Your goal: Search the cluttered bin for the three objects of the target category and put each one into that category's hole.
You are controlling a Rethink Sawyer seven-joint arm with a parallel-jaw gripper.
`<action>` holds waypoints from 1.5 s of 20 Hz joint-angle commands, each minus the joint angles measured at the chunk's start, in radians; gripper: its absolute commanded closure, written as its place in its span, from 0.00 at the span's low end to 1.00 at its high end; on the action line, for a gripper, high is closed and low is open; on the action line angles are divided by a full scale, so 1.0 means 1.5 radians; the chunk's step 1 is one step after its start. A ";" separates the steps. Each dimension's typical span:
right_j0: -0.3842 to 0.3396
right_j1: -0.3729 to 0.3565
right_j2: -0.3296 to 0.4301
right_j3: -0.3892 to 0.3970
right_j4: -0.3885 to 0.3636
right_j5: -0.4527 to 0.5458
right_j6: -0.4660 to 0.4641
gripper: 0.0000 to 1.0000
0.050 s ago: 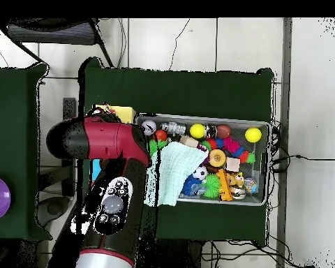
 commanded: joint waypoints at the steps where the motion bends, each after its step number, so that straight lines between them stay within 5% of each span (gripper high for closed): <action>1: -0.017 0.000 0.058 0.048 0.019 0.017 0.088 1.00; 30: -0.009 -0.064 0.050 0.086 0.017 0.065 0.088 1.00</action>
